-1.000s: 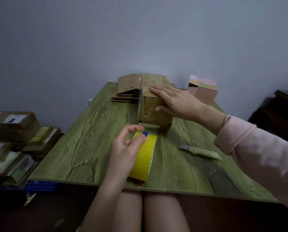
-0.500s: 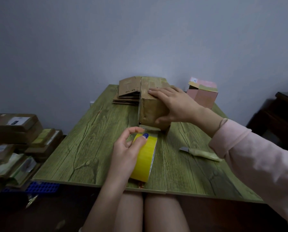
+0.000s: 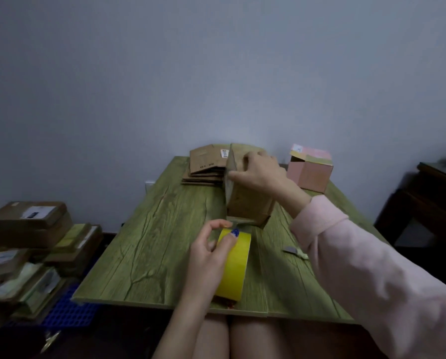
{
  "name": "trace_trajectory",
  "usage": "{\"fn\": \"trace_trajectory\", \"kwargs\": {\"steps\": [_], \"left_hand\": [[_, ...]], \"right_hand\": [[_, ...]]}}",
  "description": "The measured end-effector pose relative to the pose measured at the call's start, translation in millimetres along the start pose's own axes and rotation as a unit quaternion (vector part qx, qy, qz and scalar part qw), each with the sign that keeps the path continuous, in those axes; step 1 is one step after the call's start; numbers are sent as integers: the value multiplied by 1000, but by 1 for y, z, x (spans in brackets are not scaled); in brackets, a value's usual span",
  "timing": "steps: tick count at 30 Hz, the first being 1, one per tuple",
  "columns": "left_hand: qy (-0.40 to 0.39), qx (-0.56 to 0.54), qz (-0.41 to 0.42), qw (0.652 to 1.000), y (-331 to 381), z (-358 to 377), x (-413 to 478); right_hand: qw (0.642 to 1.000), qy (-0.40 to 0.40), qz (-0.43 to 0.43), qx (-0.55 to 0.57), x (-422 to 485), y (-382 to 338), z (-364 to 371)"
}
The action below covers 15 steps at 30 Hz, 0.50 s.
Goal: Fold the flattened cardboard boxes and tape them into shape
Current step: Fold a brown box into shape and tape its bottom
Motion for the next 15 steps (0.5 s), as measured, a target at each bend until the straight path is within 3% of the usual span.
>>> {"fn": "trace_trajectory", "kwargs": {"steps": [3, 8, 12, 15], "left_hand": [[-6, -5, 11, 1000, 2, -1, -1], [20, -21, 28, 999, 1, 1, 6], [43, -14, 51, 998, 5, 8, 28], [55, 4, 79, 995, 3, 8, 44]], "right_hand": [[986, 33, 45, 159, -4, 24, -19], [908, 63, 103, 401, -7, 85, -43], [845, 133, 150, 496, 1, 126, -59], [820, 175, 171, 517, 19, 154, -60]]}}
Point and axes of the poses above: each hand's wrist, its own x-axis towards the middle knuckle, its own z-axis out of the palm, y = z × x, the point moved 6 cm from there along x, towards the middle knuckle, and after that the axes turned 14 degrees about -x, right-handed, at the moved point
